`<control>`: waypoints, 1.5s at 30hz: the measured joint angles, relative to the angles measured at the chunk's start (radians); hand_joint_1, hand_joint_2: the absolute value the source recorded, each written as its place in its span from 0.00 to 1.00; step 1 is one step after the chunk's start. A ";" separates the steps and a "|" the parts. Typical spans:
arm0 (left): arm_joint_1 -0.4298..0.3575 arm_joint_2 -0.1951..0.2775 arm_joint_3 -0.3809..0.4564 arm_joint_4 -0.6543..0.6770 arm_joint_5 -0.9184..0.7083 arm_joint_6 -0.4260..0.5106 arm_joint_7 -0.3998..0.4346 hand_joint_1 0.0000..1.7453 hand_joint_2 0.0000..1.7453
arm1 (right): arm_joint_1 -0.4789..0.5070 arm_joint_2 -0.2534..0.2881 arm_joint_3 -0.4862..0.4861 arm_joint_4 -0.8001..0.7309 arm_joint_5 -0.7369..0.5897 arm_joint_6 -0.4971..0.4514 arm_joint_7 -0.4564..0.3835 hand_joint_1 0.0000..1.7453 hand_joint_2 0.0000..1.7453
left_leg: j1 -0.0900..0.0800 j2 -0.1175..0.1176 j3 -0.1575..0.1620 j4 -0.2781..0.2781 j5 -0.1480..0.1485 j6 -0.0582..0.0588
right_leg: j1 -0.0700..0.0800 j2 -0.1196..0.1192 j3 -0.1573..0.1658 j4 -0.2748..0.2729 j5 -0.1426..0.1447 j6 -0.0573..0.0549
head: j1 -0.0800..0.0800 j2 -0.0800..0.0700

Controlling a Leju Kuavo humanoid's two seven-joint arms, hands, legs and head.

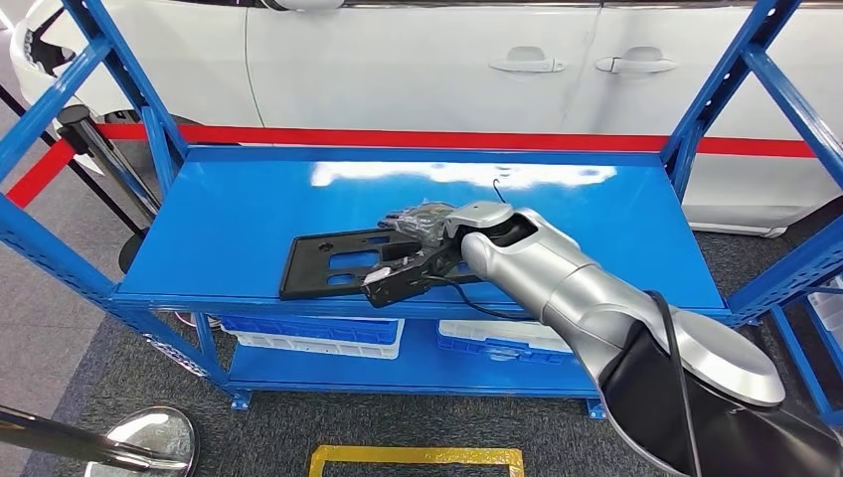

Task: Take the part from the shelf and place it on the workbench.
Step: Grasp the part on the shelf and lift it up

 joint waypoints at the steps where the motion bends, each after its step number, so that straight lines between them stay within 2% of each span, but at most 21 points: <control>1: 0.000 0.001 0.000 0.000 0.000 0.001 0.000 0.00 0.00 | 0.002 -0.002 0.000 0.000 -0.001 0.000 -0.001 0.00 0.00 | 0.000 0.000 0.000 0.000 0.000 0.000 | 0.000 0.000 0.000 0.000 0.000 0.000 | 0.000 0.000; 13: 0.000 0.008 0.000 0.000 -0.003 0.004 -0.001 0.00 0.00 | 0.011 -0.018 0.005 0.006 -0.014 0.002 -0.004 0.00 0.00 | 0.000 0.000 0.000 0.000 0.000 0.000 | 0.000 0.000 0.000 0.000 0.000 0.000 | 0.000 0.000; 18: 0.000 0.010 0.000 0.000 -0.011 -0.007 -0.028 0.00 0.00 | 0.013 -0.027 0.008 0.006 -0.018 0.000 -0.005 0.00 0.00 | 0.000 0.000 0.000 0.000 0.000 0.000 | 0.000 0.000 0.000 0.000 0.000 0.000 | 0.000 0.000; 23: 0.000 0.016 0.000 0.000 -0.010 -0.011 -0.036 0.00 0.00 | 0.017 -0.035 0.015 0.006 -0.020 0.001 -0.005 0.00 0.00 | -0.005 0.000 -0.003 0.006 -0.002 0.010 | -0.006 0.000 0.000 -0.002 0.002 0.009 | 0.000 0.000; 26: 0.000 0.019 0.000 0.000 -0.008 -0.010 -0.034 0.00 0.00 | 0.018 -0.037 0.019 0.006 -0.022 0.002 -0.006 0.00 0.00 | -0.004 0.001 0.001 -0.005 0.005 0.022 | -0.008 0.000 0.002 -0.005 0.004 0.019 | 0.000 0.000; 28: 0.000 0.020 0.000 0.000 -0.007 -0.010 -0.032 0.00 0.00 | 0.016 -0.039 0.020 0.005 -0.025 0.005 -0.006 0.00 0.00 | 0.001 0.003 0.009 -0.025 0.017 0.032 | -0.008 -0.001 -0.009 0.020 -0.019 0.027 | 0.001 0.000; 29: 0.000 0.019 0.000 0.000 -0.006 -0.010 -0.031 0.00 0.00 | 0.016 -0.041 0.021 0.005 -0.026 0.006 -0.006 0.00 0.00 | 0.004 0.005 0.011 -0.032 0.022 0.035 | -0.009 -0.001 -0.027 0.061 -0.046 0.030 | 0.001 0.000; 31: 0.000 0.019 0.000 0.000 -0.004 -0.011 -0.030 0.00 0.00 | 0.020 -0.045 0.024 0.006 -0.029 0.010 -0.006 0.00 0.00 | 0.003 0.006 0.009 -0.033 0.024 0.037 | -0.014 -0.001 -0.083 0.181 -0.106 0.037 | 0.001 0.000; 32: 0.000 0.019 0.000 0.000 -0.001 -0.011 -0.028 0.00 0.00 | 0.024 -0.046 0.026 0.006 -0.030 0.012 -0.006 0.00 0.00 | 0.004 0.006 0.008 -0.032 0.024 0.037 | -0.017 -0.001 -0.105 0.231 -0.122 0.039 | 0.001 0.000; 33: 0.000 0.019 0.000 0.000 0.002 -0.011 -0.027 0.00 0.00 | 0.028 -0.048 0.027 0.006 -0.032 0.013 -0.006 0.00 0.00 | 0.004 0.006 0.007 -0.030 0.024 0.037 | -0.020 -0.002 -0.113 0.249 -0.120 0.042 | 0.001 0.000; 34: 0.000 0.019 0.002 0.000 0.005 -0.012 -0.025 0.00 0.00 | 0.030 -0.049 0.028 0.006 -0.032 0.015 -0.006 0.00 0.00 | 0.006 0.005 0.006 -0.026 0.023 0.035 | -0.025 -0.002 -0.102 0.228 -0.098 0.044 | 0.001 0.000; 36: 0.000 0.018 0.005 0.000 0.009 -0.013 -0.024 0.00 0.00 | 0.030 -0.050 0.029 0.006 -0.034 0.016 -0.006 0.00 0.00 | 0.010 0.004 0.002 -0.014 0.018 0.026 | -0.031 -0.002 -0.042 0.109 -0.039 0.048 | 0.001 0.000; 37: 0.000 0.017 0.006 0.000 0.010 -0.014 -0.025 0.00 0.00 | 0.030 -0.050 0.029 0.006 -0.035 0.016 -0.006 0.00 0.00 | 0.009 0.003 -0.002 -0.006 0.014 0.019 | -0.031 0.000 -0.016 0.055 -0.018 0.046 | 0.001 0.000; 38: 0.000 0.017 0.007 0.000 0.010 -0.014 -0.025 0.00 0.00 | 0.029 -0.050 0.029 0.006 -0.036 0.016 -0.006 0.00 0.00 | 0.008 0.002 -0.005 -0.001 0.013 0.011 | -0.029 0.001 -0.002 0.023 -0.010 0.042 | 0.000 0.000; 40: -0.001 0.017 0.007 0.000 0.010 -0.015 -0.026 0.00 0.00 | 0.030 -0.051 0.031 0.006 -0.037 0.017 -0.007 0.00 0.00 | 0.007 0.002 -0.009 0.000 0.015 -0.003 | -0.023 0.004 -0.004 0.015 -0.008 0.028 | 0.000 0.000; 42: 0.000 0.016 0.008 0.000 0.010 -0.017 -0.026 0.00 0.00 | 0.029 -0.051 0.034 0.006 -0.039 0.017 -0.008 0.00 0.00 | 0.011 0.002 -0.012 0.001 0.011 -0.014 | -0.024 0.003 -0.006 0.009 0.000 0.010 | 0.000 0.000; 43: 0.000 0.015 0.008 0.000 0.011 -0.019 -0.027 0.00 0.00 | 0.029 -0.050 0.035 0.006 -0.041 0.018 -0.008 0.00 0.00 | 0.013 0.002 -0.021 0.021 -0.006 -0.018 | -0.025 0.002 -0.006 0.004 0.005 0.002 | 0.000 0.000; 45: 0.000 0.014 0.009 0.000 0.019 -0.027 -0.033 0.00 0.00 | 0.028 -0.049 0.039 0.005 -0.047 0.018 -0.009 0.00 0.00 | 0.013 0.004 -0.062 0.121 -0.073 -0.022 | -0.024 0.000 -0.010 -0.001 0.012 -0.008 | -0.001 0.000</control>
